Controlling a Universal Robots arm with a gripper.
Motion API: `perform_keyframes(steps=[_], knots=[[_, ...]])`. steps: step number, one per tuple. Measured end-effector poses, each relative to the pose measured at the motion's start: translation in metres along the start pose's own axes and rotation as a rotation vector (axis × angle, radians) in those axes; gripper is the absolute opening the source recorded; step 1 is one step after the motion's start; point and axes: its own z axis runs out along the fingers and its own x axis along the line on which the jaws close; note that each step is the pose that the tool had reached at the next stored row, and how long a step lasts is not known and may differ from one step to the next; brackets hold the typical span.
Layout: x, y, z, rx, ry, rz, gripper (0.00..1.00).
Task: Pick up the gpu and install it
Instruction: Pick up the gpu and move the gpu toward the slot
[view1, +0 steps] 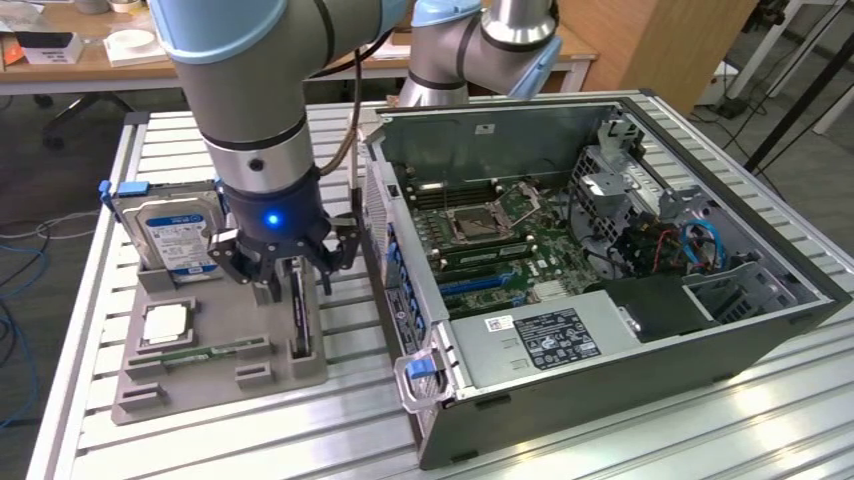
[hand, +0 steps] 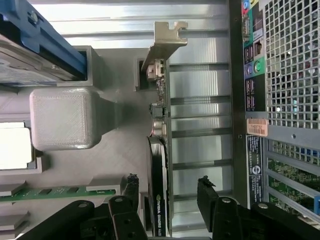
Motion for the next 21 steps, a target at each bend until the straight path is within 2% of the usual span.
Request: perform_keyframes(steps=[6, 12, 13, 14, 16, 17, 21], knots=[[0.0016, 0.0007, 0.0069, -0.0002, -0.0039, 0.001, 0.59], [0.0038, 0.0016, 0.0076, -0.0005, -0.0034, 0.001, 0.59], [0.0035, 0.0016, 0.0078, -0.0014, 0.0027, 0.001, 0.59], [0.0029, 0.0017, 0.0079, -0.0041, 0.0145, 0.002, 0.59], [0.0002, 0.0019, 0.0084, -0.0108, 0.0439, 0.003, 0.59], [-0.0011, 0.0019, 0.0089, -0.0145, 0.0546, 0.004, 0.59], [-0.0014, 0.0020, 0.0093, -0.0148, 0.0560, 0.004, 0.59]])
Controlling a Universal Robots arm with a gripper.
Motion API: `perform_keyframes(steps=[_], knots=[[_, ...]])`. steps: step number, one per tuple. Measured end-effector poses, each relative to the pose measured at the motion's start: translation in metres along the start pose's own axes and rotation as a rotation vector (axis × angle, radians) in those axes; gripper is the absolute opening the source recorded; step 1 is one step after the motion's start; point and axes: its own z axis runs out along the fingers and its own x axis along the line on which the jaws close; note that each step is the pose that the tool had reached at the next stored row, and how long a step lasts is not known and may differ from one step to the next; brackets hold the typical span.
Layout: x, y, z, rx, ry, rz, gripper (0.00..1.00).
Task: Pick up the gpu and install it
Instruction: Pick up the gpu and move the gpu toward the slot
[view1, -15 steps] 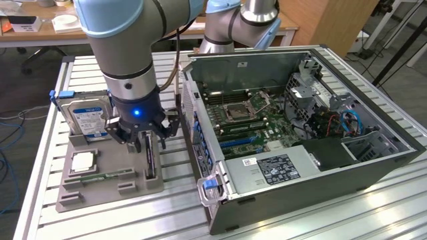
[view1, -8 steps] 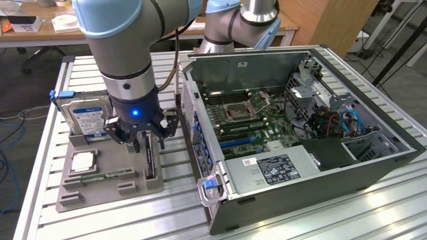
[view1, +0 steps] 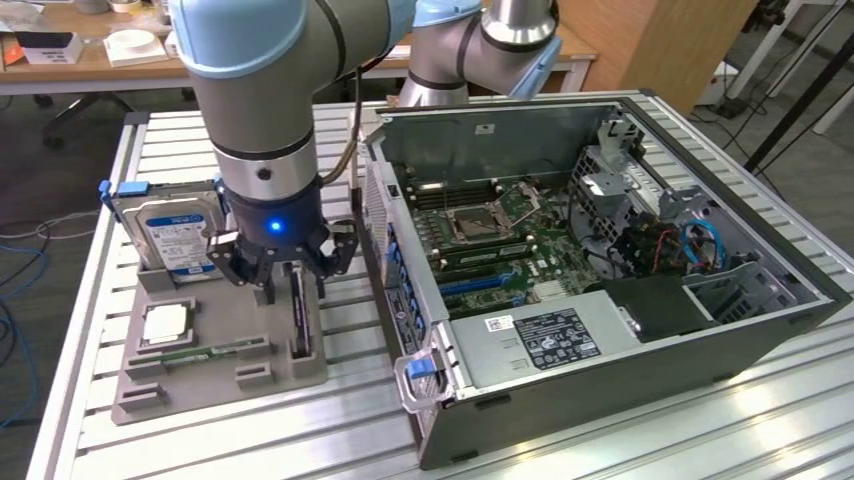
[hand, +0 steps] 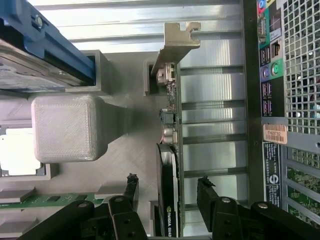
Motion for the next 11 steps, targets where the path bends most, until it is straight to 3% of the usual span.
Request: perform_keyframes(steps=[5, 11], knots=[[-0.0006, -0.0002, 0.0063, -0.0001, 0.0000, 0.000, 0.59], [-0.0006, -0.0002, 0.0073, -0.0001, 0.0001, 0.000, 0.59]])
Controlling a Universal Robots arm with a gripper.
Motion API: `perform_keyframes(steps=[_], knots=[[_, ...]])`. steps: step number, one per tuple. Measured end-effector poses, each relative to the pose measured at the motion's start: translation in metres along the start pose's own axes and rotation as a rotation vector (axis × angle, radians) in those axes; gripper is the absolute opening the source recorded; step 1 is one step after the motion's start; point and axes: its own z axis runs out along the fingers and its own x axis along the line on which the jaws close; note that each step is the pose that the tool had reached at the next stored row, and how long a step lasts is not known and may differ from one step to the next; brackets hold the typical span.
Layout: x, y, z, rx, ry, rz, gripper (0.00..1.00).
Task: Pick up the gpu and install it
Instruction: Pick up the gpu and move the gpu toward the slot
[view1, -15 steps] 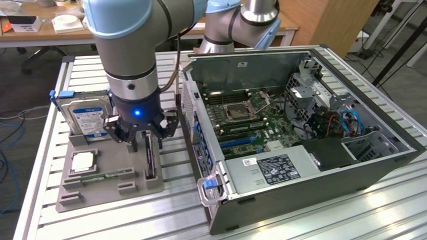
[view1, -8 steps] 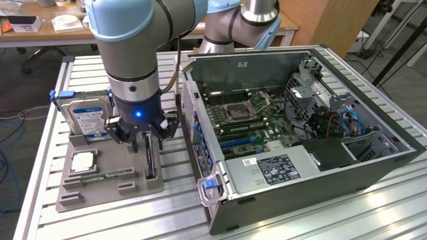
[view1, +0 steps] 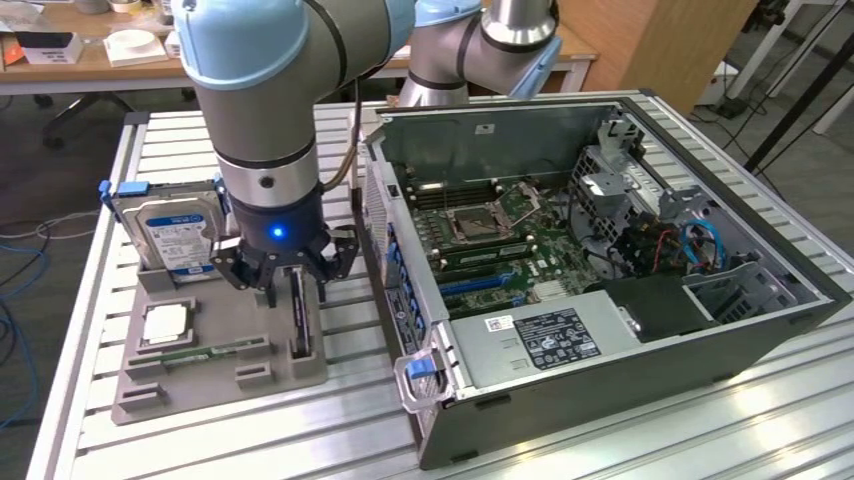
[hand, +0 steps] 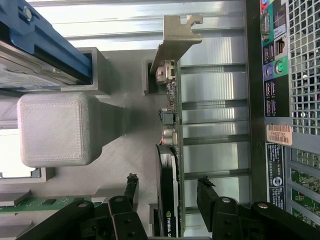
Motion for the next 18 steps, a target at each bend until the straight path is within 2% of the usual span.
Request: perform_keyframes(steps=[8, 9, 18], knots=[[0.0000, 0.0000, 0.0000, 0.0000, -0.0001, 0.000, 0.57], [0.0000, 0.0000, 0.0000, -0.0001, -0.0001, 0.000, 0.51], [0.0000, 0.0000, 0.0000, -0.0001, -0.0001, 0.000, 0.49]])
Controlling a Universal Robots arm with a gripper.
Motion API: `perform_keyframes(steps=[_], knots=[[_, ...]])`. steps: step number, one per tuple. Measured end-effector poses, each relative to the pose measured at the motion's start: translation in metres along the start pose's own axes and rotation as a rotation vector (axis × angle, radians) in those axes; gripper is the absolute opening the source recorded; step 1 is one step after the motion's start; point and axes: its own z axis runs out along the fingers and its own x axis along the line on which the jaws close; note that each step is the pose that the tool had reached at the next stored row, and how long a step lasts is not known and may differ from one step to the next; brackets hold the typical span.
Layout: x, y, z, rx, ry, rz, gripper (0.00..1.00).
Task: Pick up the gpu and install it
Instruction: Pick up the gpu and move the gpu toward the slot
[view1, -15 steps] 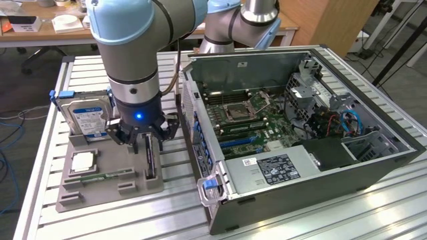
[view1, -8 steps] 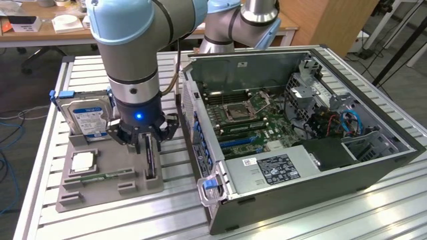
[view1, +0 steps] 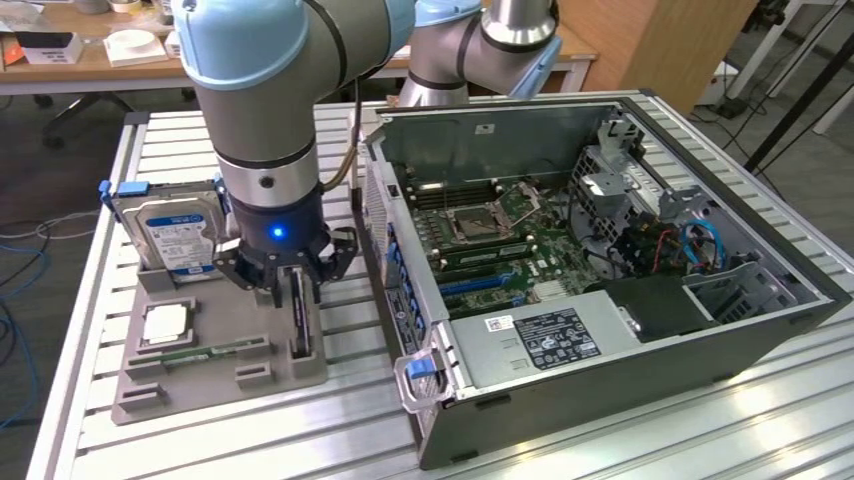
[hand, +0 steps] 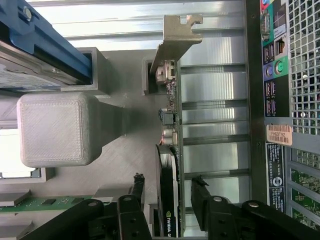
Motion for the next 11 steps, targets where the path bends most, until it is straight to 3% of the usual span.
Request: perform_keyframes(steps=[1, 2, 7, 8, 11], knots=[[0.0000, 0.0000, 0.0000, 0.0000, 0.0000, 0.000, 0.49], [0.0000, 0.0000, 0.0000, 0.0000, 0.0000, 0.000, 0.42], [0.0000, 0.0000, 0.0000, 0.0000, 0.0000, 0.000, 0.40], [0.0000, 0.0000, 0.0000, 0.0000, 0.0000, 0.000, 0.33], [0.0000, 0.0000, 0.0000, -0.0001, 0.0000, 0.000, 0.33]])
